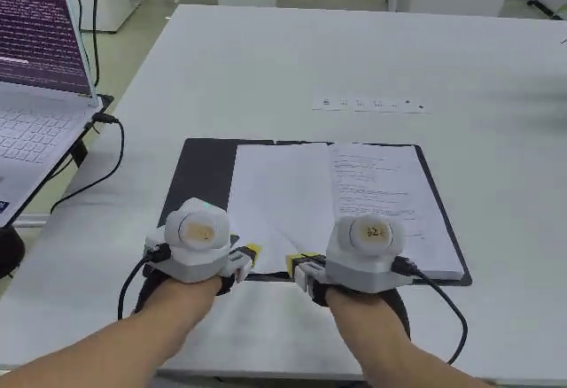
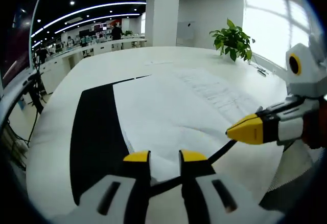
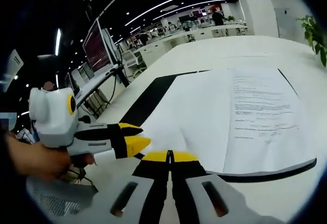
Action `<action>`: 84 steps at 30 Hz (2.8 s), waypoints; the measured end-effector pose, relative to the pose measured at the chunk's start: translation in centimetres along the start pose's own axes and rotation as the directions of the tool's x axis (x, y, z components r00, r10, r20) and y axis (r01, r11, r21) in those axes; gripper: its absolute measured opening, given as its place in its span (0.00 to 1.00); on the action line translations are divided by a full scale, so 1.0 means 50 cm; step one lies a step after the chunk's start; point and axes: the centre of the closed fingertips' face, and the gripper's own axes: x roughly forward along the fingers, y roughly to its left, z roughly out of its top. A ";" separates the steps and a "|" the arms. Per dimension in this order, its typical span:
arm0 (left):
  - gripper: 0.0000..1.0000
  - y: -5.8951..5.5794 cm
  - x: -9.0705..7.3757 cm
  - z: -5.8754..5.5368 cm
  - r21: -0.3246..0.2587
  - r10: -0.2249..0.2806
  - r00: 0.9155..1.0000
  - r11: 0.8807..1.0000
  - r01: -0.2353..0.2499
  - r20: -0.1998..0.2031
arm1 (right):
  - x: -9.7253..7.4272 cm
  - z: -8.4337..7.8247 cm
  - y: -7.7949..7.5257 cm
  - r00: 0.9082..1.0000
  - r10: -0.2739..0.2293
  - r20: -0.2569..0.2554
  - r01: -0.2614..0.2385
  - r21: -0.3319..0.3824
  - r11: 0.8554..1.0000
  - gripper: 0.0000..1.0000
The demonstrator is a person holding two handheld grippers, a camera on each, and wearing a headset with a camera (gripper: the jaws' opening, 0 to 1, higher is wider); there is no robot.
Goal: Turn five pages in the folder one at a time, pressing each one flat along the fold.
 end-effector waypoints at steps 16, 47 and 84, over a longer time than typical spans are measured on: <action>0.19 0.014 0.004 -0.037 -0.023 0.088 0.995 0.996 -0.087 0.046 | 0.063 0.072 -0.141 0.998 -0.044 0.055 0.037 0.118 0.992 0.00; 0.19 0.020 0.016 -0.039 -0.033 0.095 0.992 0.995 -0.092 0.080 | 0.185 0.175 -0.207 0.987 -0.049 0.153 0.037 0.077 0.996 0.00; 0.19 0.017 0.016 -0.037 -0.058 0.103 0.990 0.994 -0.098 0.096 | 0.310 0.276 -0.289 0.977 -0.104 0.183 0.092 0.076 0.993 0.00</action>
